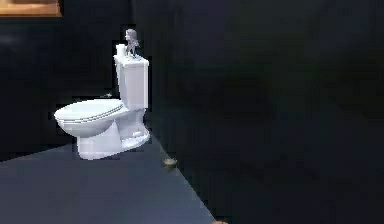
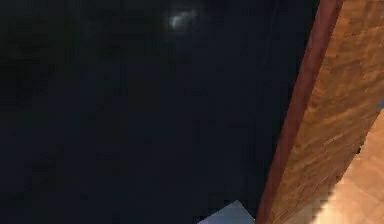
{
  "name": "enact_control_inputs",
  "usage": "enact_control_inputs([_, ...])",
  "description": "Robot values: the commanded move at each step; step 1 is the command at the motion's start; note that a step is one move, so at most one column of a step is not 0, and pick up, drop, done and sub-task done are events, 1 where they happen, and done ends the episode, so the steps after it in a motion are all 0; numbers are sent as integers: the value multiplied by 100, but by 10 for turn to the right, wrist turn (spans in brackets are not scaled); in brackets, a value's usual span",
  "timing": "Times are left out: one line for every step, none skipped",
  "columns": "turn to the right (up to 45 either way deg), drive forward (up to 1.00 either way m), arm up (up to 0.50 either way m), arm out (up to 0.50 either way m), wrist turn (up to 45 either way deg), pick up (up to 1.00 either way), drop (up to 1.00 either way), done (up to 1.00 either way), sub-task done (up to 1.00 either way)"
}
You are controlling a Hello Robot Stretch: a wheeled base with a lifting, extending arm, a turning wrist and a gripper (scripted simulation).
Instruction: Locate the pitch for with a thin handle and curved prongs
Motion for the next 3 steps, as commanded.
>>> enact_control_inputs([450,0,0,0,0,0,0,0,0])
enact_control_inputs([450,0,0,0,0,0,0,0,0])
enact_control_inputs([450,0,0,0,0,0,0,0,0])
